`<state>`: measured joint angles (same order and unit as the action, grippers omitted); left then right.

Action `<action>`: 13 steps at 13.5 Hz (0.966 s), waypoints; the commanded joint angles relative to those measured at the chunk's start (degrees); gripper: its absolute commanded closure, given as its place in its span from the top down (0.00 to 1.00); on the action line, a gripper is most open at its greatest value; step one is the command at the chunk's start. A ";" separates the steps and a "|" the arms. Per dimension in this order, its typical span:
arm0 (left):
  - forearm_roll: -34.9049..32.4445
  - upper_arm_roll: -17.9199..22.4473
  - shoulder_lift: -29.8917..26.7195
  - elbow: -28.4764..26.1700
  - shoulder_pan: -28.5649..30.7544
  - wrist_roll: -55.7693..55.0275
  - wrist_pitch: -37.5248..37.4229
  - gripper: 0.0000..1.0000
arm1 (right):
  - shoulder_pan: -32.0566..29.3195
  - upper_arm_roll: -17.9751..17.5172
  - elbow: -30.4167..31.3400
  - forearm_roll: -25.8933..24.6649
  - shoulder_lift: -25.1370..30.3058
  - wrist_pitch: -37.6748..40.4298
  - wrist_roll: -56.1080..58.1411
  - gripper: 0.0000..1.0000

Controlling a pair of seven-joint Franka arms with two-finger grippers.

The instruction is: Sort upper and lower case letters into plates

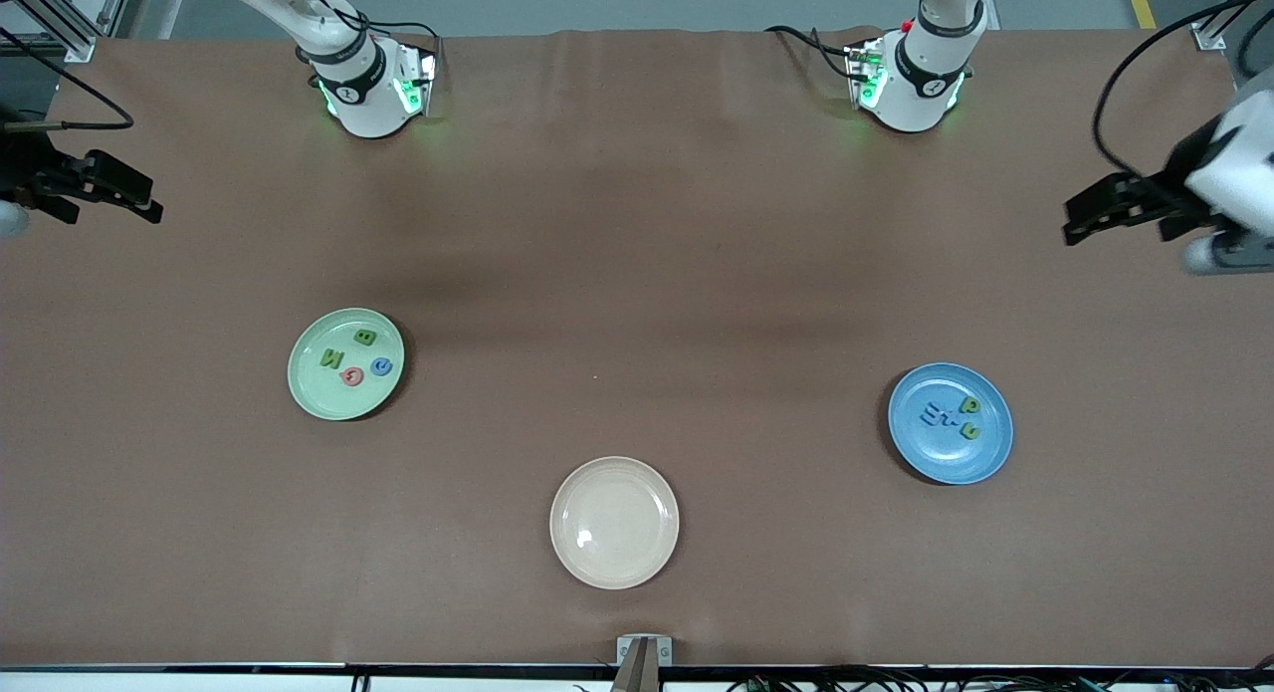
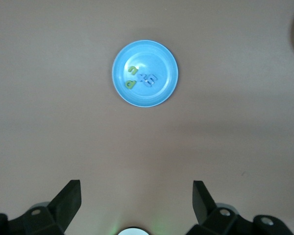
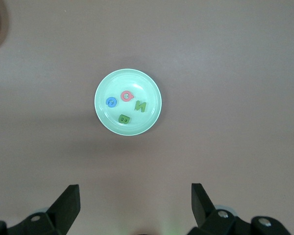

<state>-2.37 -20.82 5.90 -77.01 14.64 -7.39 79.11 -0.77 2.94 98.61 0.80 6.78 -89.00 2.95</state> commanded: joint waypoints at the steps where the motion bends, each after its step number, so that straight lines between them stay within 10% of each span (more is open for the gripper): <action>1: 1.14 6.39 -5.27 -6.29 -4.53 2.46 2.00 1.00 | 0.06 -0.56 1.06 0.87 1.04 0.05 0.57 1.00; 4: 1.22 13.06 -9.23 -12.10 -9.44 3.87 5.69 1.00 | 1.47 -0.48 1.06 0.34 1.04 0.05 0.57 1.00; 13: 1.14 12.82 -15.04 -17.83 -10.95 4.93 8.17 1.00 | 0.06 -0.48 1.06 0.34 1.04 -0.12 0.66 1.00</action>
<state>-2.08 -8.23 -7.22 -93.04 3.81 -3.54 87.41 0.32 2.75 98.64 0.87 6.78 -88.99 2.97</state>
